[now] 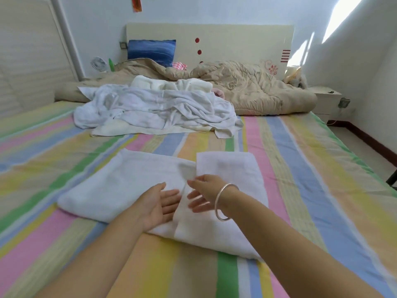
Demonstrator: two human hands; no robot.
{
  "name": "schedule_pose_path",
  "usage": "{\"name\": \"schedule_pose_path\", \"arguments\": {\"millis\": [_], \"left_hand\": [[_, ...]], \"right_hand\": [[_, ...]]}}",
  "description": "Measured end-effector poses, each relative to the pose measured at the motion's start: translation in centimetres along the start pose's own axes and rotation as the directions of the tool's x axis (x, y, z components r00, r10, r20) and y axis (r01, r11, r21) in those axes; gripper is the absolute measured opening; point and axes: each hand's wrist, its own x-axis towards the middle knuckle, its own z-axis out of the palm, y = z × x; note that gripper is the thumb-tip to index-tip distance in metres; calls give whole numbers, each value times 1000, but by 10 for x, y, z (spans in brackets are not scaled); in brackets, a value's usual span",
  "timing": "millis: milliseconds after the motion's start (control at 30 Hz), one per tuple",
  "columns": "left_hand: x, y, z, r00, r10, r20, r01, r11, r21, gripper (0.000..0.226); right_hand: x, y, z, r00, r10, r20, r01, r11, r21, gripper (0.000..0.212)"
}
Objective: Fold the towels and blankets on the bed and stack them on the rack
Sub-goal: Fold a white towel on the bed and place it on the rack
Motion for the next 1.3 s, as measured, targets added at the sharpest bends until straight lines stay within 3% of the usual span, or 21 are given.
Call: {"name": "schedule_pose_path", "arguments": {"millis": [100, 200, 300, 433, 533, 600, 667, 733, 800, 933, 1033, 1100, 1200, 1267, 1300], "left_hand": [[8, 0, -17, 997, -42, 61, 42, 999, 9, 45], [16, 1, -6, 997, 52, 64, -65, 975, 215, 31], [21, 1, 17, 973, 228, 43, -217, 832, 510, 34], [33, 4, 42, 956, 292, 8, -227, 725, 650, 33], [39, 1, 54, 947, 317, -41, -195, 675, 711, 29], [40, 0, 58, 944, 320, -73, -157, 636, 756, 45], [41, -1, 59, 935, 348, -64, -157, 569, 807, 28], [43, -2, 60, 919, 388, -65, -166, 533, 829, 42], [44, 1, 61, 884, 465, -54, -200, 480, 854, 50], [39, 16, 63, 807, 589, -37, -250, 398, 883, 34], [39, 23, 62, 782, 622, -48, -245, 376, 893, 13], [40, 19, 56, 806, 589, -57, -193, 353, 916, 18], [43, 5, 48, 866, 493, -88, -93, 330, 940, 35], [50, 2, 48, 889, 451, -77, -85, 330, 940, 56], [54, 6, 48, 903, 425, -61, -116, 379, 918, 67]], "right_hand": [[5, 18, 17, 999, -33, 8, 33, 998, -47, 26], [2, 33, 6, 962, -251, -109, 232, 960, -160, 15], [-6, 50, -18, 850, -503, -159, 351, 765, -541, 24], [-14, 58, -51, 744, -646, -171, 276, 529, -802, 19], [-11, 64, -72, 744, -643, -185, 183, 461, -868, 20], [-7, 70, -77, 751, -630, -199, 134, 440, -888, 26], [-3, 76, -77, 780, -602, -171, 108, 399, -910, 54], [1, 80, -78, 833, -537, -135, 86, 367, -926, 78], [2, 79, -79, 865, -484, -132, 58, 358, -932, 87], [1, 72, -74, 871, -475, -123, 62, 356, -932, 71], [1, 70, -65, 876, -473, -98, 74, 332, -940, 76], [2, 70, -59, 888, -452, -83, 73, 319, -945, 76], [3, 72, -50, 926, -378, -11, 71, 203, -977, 85], [4, 66, -49, 941, -339, -6, 42, 134, -990, 64], [6, 61, -52, 935, -354, -8, 33, 110, -993, 54]]}}
